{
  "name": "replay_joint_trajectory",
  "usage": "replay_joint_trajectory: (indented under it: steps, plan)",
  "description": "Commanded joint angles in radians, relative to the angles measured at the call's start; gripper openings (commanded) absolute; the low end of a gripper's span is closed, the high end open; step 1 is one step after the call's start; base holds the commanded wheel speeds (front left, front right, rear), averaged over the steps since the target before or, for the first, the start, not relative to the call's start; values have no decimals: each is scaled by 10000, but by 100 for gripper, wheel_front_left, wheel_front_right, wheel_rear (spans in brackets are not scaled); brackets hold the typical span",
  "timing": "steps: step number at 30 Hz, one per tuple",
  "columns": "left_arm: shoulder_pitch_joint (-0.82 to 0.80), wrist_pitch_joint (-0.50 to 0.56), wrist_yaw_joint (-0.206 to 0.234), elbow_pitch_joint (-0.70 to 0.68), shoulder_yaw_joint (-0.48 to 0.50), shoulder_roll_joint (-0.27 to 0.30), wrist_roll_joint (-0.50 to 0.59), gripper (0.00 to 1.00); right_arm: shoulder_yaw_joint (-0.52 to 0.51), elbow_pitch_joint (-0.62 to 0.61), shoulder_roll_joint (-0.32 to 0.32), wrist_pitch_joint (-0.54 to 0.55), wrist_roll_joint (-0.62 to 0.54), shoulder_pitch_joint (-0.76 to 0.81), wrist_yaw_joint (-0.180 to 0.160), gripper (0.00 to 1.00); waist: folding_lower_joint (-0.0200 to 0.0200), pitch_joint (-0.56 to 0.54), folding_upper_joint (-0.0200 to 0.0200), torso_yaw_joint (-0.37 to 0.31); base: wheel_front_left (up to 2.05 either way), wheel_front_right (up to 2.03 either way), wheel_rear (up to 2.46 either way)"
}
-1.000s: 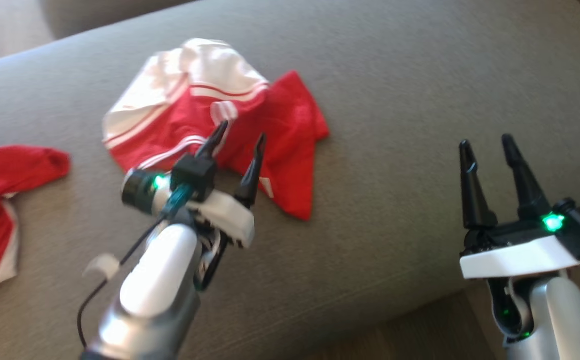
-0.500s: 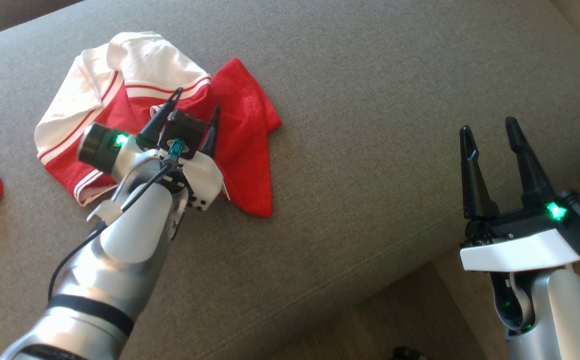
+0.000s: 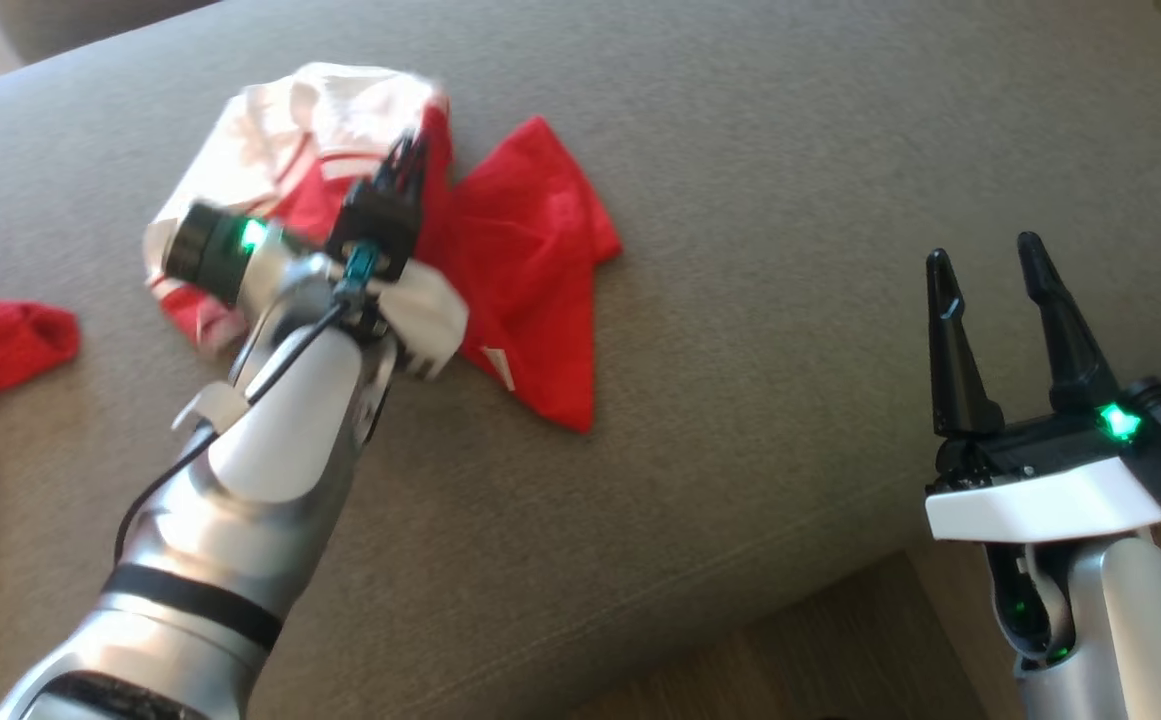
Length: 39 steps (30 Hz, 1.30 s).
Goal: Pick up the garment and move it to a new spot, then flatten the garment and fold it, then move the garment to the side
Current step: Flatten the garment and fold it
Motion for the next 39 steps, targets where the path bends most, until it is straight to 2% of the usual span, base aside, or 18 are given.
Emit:
replay_joint_trajectory:
  steps: [1,7,14,20,26,27,28,34,39]
  plan:
    - [-292,-116,129,-776,420,318,-48,0,158,-338,-5,-91,-18,-223,-2,100,0,-177,0,332,0,0,0]
    - [892,-120,41,-3514,566,1165,-151,0,132,-166,-5,-91,-72,-165,-2,100,0,-707,0,1381,0,0,0]
    - [2501,-121,-397,-5378,130,2513,141,0,-11,56,-5,-91,-46,44,-2,100,0,-1158,0,2678,0,0,0]
    - [3214,-121,-420,-5897,271,3223,28,0,82,249,-5,-91,-70,75,-2,100,0,-1302,0,3381,0,0,0]
    - [3556,-106,-341,-5215,437,3336,-258,0,110,406,-5,-91,-63,62,-2,100,0,-1385,0,3626,0,0,0]
    - [3595,-80,-365,-4974,421,3288,-332,42,121,434,-5,-91,-60,63,-2,100,0,-1398,0,3646,0,0,0]
    - [3596,-78,-330,-4768,423,3223,-374,100,137,473,-5,-91,-56,69,-2,100,0,-1409,0,3658,0,0,0]
    - [3504,-105,602,-4260,1031,2478,-867,100,258,732,-5,-91,-104,116,-2,100,0,-1443,0,3605,0,0,0]
    - [4059,-118,1267,-5875,2269,1384,-1963,100,324,902,-5,-91,-177,244,-2,100,0,-1410,0,3482,0,0,0]
